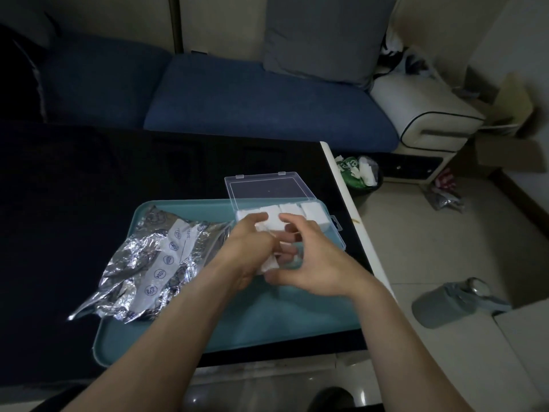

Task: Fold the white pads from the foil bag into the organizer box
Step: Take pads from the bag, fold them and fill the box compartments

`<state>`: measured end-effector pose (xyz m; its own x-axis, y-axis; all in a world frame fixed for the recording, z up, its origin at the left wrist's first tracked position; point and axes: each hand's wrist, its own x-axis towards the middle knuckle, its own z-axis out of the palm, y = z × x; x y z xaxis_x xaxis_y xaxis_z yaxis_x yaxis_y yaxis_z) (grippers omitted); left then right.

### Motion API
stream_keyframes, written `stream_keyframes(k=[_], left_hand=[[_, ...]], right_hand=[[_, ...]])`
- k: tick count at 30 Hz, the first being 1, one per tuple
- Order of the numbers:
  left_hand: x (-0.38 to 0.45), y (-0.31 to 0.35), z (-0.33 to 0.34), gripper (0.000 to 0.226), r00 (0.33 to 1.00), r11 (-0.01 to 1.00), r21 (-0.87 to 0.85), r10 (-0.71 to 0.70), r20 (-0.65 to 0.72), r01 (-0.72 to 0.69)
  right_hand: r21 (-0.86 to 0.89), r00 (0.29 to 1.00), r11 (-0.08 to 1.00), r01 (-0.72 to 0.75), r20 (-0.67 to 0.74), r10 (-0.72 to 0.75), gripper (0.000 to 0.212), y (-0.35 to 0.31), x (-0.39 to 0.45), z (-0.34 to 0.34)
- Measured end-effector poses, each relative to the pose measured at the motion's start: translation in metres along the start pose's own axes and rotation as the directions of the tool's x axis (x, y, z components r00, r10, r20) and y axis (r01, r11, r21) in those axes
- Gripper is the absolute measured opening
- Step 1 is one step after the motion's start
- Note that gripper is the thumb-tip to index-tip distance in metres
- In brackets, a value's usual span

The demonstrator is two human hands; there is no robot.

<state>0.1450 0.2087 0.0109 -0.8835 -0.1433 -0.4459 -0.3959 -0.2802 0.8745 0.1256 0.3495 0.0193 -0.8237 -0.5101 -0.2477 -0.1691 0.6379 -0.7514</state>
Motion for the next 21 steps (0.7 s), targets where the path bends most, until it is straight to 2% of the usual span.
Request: stream_keyframes(k=[2,3,4,5,6,7,9,12,13,15,17,19,21], left_hand=[[0.001,0.002,0.002,0.069,0.988,0.991,-0.023,0.133,-0.074,-0.135],[0.001,0.004,0.003,0.068,0.979,0.98,-0.05,0.186,-0.089,-0.191],[-0.001,0.008,0.004,0.064,0.972,0.97,-0.083,0.222,-0.082,-0.229],[-0.003,0.011,0.004,0.06,0.968,0.961,-0.12,0.244,-0.062,-0.25],[-0.006,0.013,0.005,0.058,0.966,0.954,-0.151,0.256,-0.033,-0.258],[-0.008,0.013,0.005,0.057,0.966,0.952,-0.166,0.259,-0.008,-0.257],[-0.009,0.012,0.007,0.051,0.972,0.955,-0.193,0.234,0.025,-0.225],[-0.002,0.009,0.008,0.029,0.986,0.95,-0.273,0.166,0.019,-0.155],[0.002,0.007,0.007,0.027,0.985,0.949,-0.266,0.175,-0.009,-0.171],[0.008,0.005,0.002,0.023,0.953,0.957,-0.054,0.279,-0.114,-0.287],[0.009,0.004,-0.005,0.014,0.883,0.901,0.224,0.417,-0.217,-0.371],[0.013,0.005,-0.014,0.015,0.834,0.805,0.475,0.503,-0.227,-0.356],[0.016,0.005,-0.019,0.017,0.871,0.678,0.689,0.471,-0.139,-0.257]], right_hand=[[0.257,0.988,0.96,-0.112,-0.072,0.135,0.086,0.002,0.003,-0.005],[0.464,0.974,0.872,-0.153,-0.08,0.214,0.072,0.002,0.005,-0.007],[0.658,0.965,0.734,-0.17,-0.039,0.259,0.058,0.004,0.007,-0.009],[0.781,0.967,0.6,-0.173,0.019,0.254,0.046,0.003,0.009,-0.01],[0.826,0.974,0.535,-0.177,0.068,0.217,0.037,0.003,0.009,-0.01],[0.838,0.979,0.515,-0.179,0.103,0.174,0.033,0.002,0.01,-0.008],[0.832,0.985,0.531,-0.164,0.108,0.135,0.03,-0.001,0.012,0.001],[0.802,0.983,0.584,-0.125,0.023,0.18,0.02,-0.005,0.018,0.009],[0.789,0.98,0.604,-0.112,-0.014,0.2,0.016,-0.005,0.02,0.008],[0.771,0.958,0.634,-0.064,-0.131,0.256,0.011,-0.003,0.023,0.0],[0.668,0.908,0.743,-0.025,-0.295,0.296,0.017,0.006,0.027,-0.006],[0.463,0.867,0.886,-0.032,-0.428,0.255,0.037,0.015,0.032,-0.003],[0.281,0.857,0.957,-0.078,-0.471,0.208,0.053,0.021,0.038,0.006]])
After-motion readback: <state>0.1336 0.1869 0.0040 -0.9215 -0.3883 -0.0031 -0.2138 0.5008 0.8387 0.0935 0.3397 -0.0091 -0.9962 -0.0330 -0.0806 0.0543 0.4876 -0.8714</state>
